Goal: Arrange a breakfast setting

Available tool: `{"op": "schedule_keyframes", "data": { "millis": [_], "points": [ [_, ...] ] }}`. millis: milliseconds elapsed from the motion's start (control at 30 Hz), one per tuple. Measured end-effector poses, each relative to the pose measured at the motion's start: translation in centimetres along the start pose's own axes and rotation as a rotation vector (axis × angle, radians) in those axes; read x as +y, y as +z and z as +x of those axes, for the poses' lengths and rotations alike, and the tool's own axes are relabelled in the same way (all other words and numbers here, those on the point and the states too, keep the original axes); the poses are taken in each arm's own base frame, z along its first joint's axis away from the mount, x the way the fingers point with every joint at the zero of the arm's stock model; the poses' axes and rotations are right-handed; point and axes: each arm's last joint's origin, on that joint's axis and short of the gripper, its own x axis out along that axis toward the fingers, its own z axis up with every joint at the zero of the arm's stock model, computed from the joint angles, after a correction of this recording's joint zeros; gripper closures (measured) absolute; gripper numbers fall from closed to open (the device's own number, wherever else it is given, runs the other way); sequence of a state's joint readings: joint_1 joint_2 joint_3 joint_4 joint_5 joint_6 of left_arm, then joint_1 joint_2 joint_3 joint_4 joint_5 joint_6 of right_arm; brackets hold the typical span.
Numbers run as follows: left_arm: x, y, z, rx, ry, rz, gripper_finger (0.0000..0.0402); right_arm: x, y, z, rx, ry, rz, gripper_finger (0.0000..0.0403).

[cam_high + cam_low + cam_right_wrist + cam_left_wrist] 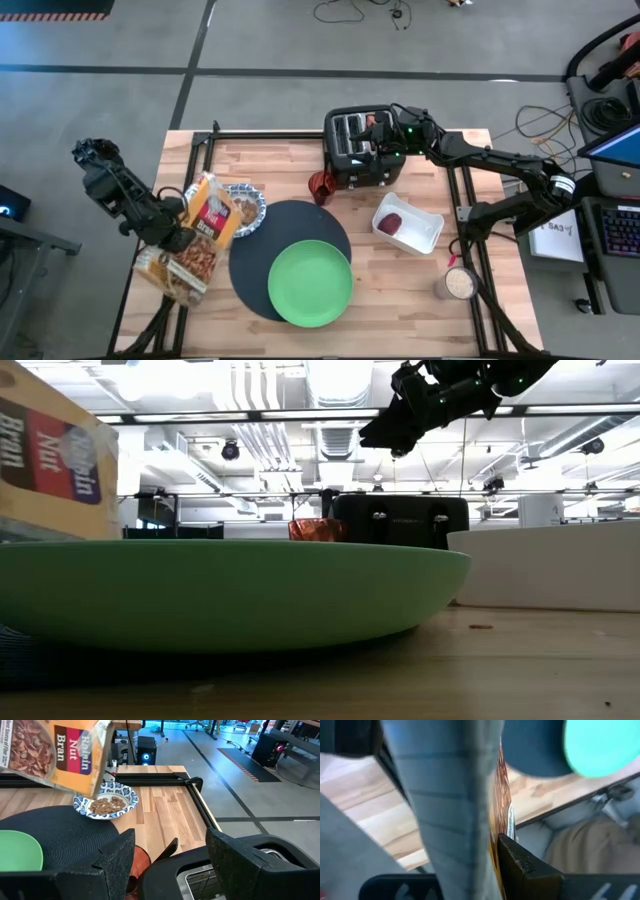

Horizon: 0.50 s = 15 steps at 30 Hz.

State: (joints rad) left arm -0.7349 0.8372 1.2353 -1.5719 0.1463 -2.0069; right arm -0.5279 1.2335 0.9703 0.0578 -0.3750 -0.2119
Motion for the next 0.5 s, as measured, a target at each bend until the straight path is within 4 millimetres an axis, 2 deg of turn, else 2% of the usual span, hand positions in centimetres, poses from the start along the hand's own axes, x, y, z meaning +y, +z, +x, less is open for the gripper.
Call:
{"op": "schedule_keyframes", "data": {
  "millis": [367, 500],
  "points": [
    [0.15, 0.14, -0.22, -0.024, -0.026, 0.005, 0.0402, -0.01, 0.0, 0.0, 0.0, 0.0, 0.001, 0.017],
    [0.22, -0.05, -0.09, 0.045, 0.006, 0.003, 0.0402, -0.01, 0.0, 0.0, 0.0, 0.0, 0.001, 0.017]
  ]
}}
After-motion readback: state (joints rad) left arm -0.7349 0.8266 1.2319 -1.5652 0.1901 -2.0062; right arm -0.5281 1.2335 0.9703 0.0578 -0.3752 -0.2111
